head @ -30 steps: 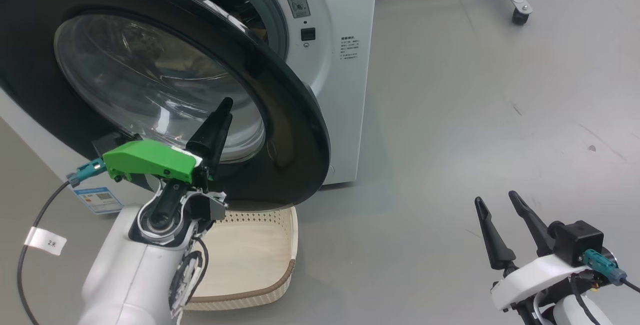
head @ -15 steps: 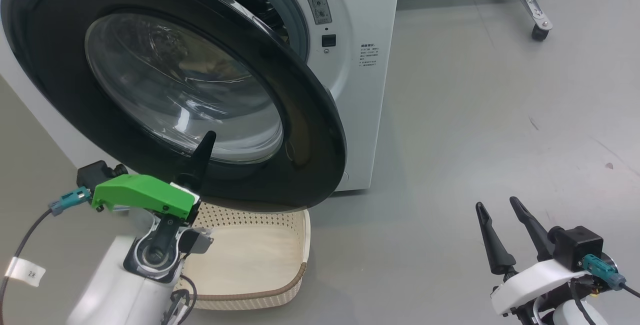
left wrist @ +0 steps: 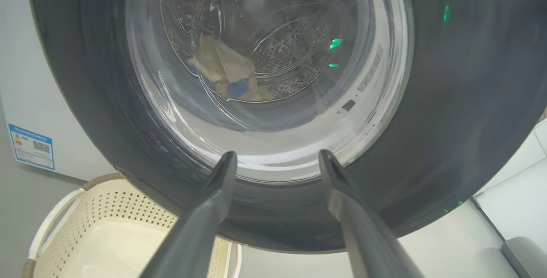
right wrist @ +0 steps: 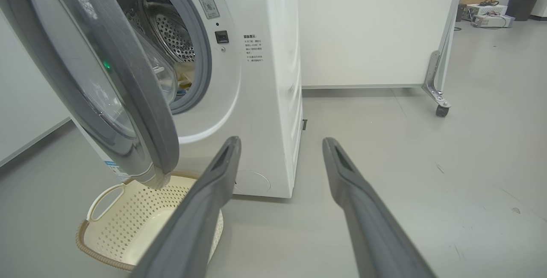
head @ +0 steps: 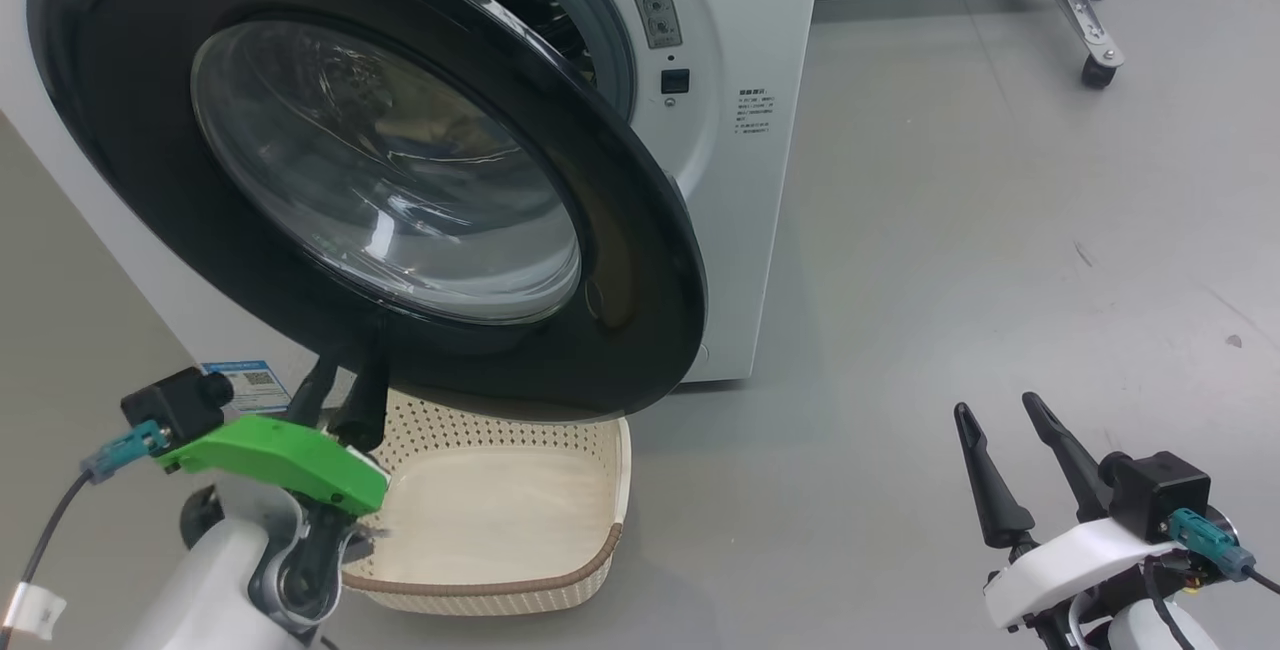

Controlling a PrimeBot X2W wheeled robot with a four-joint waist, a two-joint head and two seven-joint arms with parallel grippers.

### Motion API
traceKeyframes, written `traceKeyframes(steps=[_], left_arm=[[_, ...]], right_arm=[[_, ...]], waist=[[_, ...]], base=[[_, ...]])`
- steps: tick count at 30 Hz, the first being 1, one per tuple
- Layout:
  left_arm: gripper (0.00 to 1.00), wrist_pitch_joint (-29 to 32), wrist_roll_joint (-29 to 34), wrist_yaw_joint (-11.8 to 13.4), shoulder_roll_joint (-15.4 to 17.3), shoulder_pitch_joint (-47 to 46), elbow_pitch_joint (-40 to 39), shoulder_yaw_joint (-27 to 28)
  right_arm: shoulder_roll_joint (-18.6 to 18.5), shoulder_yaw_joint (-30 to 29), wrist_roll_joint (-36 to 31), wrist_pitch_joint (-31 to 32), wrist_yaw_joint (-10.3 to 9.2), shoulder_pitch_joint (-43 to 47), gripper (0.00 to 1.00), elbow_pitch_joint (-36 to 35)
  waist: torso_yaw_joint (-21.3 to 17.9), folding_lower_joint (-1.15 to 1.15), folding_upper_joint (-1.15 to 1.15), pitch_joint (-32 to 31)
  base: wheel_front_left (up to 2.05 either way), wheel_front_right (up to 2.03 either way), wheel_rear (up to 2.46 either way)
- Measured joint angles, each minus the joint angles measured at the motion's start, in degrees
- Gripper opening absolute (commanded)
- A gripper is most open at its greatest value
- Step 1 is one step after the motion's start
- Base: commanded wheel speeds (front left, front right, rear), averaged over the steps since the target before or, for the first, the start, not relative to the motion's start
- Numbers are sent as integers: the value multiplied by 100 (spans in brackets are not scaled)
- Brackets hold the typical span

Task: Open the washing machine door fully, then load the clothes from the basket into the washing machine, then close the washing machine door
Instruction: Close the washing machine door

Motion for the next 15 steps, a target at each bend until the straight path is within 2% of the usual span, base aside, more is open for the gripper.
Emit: traceKeyframes(steps=[5, 8, 15], left_arm=[[100, -624, 935, 23, 331, 61, 203, -198], [100, -825, 1035, 119, 348, 175, 246, -249], [100, -851, 1500, 399, 339, 393, 353, -320]], right_arm=[[7, -8, 0, 0, 0, 0, 100, -18], [10, -14, -2, 0, 0, 1, 100, -23], [12, -38, -9, 0, 0, 4, 100, -54]], waist=[[19, 0, 0, 1], [27, 0, 0, -5], [28, 0, 0, -10]], base=[[0, 0, 0], [0, 0, 0], [0, 0, 0]])
